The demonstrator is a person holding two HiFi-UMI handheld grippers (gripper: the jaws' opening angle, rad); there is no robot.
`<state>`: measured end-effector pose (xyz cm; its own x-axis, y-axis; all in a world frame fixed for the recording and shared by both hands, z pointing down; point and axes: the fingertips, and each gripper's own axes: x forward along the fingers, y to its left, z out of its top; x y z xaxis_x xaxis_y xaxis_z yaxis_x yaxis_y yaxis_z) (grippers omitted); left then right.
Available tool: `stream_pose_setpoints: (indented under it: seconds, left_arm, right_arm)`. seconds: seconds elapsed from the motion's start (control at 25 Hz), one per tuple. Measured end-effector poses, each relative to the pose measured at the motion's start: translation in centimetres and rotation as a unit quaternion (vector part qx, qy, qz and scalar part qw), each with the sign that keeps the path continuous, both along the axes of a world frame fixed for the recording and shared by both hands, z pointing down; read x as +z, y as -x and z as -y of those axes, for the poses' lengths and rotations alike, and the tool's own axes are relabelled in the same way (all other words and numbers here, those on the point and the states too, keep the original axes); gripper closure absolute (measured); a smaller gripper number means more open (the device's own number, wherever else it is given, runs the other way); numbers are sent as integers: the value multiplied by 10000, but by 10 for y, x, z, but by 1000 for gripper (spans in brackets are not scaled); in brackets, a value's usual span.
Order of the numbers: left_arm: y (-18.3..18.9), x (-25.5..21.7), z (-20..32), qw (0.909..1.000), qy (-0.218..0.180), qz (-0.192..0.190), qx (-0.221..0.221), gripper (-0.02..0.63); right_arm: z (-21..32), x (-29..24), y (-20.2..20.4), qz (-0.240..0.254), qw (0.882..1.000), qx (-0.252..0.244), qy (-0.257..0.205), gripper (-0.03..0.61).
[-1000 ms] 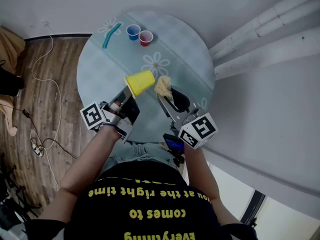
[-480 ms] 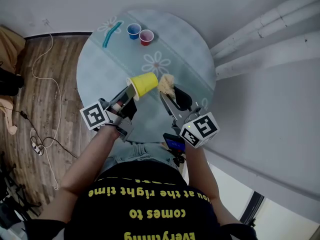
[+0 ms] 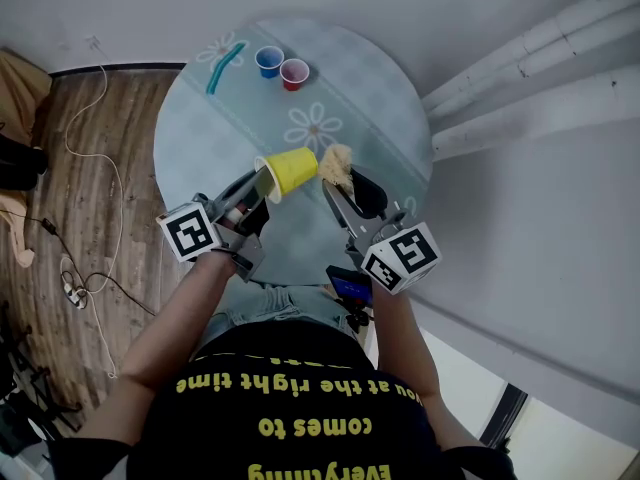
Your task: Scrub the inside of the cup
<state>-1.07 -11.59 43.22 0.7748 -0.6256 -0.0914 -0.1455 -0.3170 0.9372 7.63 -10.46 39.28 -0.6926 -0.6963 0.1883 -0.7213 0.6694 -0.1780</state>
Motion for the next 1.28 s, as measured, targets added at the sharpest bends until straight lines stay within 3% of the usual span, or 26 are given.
stream_pose_setpoints:
  seconds: [0.2,0.72,1.04,1.28]
  left_arm:
    - [2,-7,3,9967,-542,607,72,597]
    - [0,-14,2,9804,-1235,1525,192,597]
    - [2,-17,1,9612,-1728,2140,209,597]
    - [-1,-25,0,9409,-2164,2596,231,597]
  right_arm:
    - [0,-1,-1,-12,10000,22,-11,442]
    - [1,-1,-4,-27,10000,43,-11,442]
    - [1,1,-4,-32,10000,53,-13,442]
    - [1,0,-5,-28,10000,71,-17,442]
